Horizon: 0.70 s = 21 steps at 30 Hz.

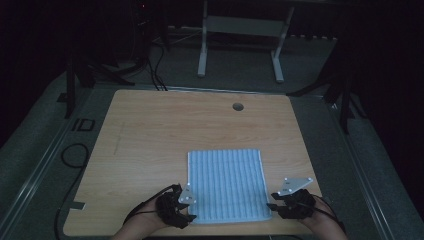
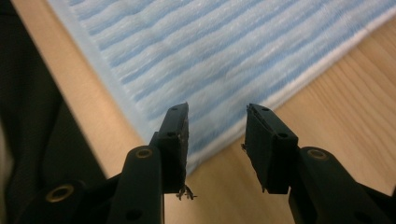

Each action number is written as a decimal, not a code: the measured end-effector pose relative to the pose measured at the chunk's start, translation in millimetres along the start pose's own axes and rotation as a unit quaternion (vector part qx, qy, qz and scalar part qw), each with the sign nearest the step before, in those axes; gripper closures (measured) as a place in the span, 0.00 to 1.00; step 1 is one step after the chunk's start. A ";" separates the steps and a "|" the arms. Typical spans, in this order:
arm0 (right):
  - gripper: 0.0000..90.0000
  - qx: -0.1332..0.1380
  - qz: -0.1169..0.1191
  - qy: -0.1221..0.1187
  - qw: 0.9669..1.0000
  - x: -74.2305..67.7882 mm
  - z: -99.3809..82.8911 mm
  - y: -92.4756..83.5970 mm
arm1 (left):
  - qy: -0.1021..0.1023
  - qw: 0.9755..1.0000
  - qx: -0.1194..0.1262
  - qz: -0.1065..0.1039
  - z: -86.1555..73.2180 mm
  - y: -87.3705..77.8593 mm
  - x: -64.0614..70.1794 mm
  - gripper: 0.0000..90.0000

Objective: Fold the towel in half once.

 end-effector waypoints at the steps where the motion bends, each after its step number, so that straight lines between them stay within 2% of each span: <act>1: 0.66 -0.003 0.004 -0.002 1.000 0.0 2.4 4.5 | 0.000 1.000 0.000 0.001 1.5 0.0 -2.5 0.51; 5: 0.66 -0.008 0.012 -0.004 1.000 5.0 13.1 23.7 | -0.001 1.000 -0.008 0.002 7.3 3.6 -15.5 0.49; 8: 0.65 -0.017 0.021 -0.006 1.000 8.4 19.2 36.1 | -0.010 1.000 -0.015 -0.003 9.0 8.7 -27.6 0.49; 12: 0.60 -0.022 0.019 -0.004 1.000 16.3 24.9 45.3 | -0.023 1.000 -0.018 -0.003 9.0 10.7 -39.3 0.49; 15: 0.55 -0.030 0.019 0.006 0.999 27.8 28.4 49.9 | -0.041 0.999 -0.016 -0.004 8.8 6.8 -51.1 0.49; 21: 0.44 -0.040 0.020 0.025 0.999 52.7 38.7 56.2 | -0.077 0.997 -0.020 0.018 10.4 -3.4 -82.6 0.44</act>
Point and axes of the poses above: each handheld gripper's, and its own axes: y roughly forward along the jaws, z roughly out of its top, x roughly to its right, the point moved 7 cm from there along y, roughly forward along the jaws, and after that the axes turned 14 degrees about -z, right-handed, at the moved point
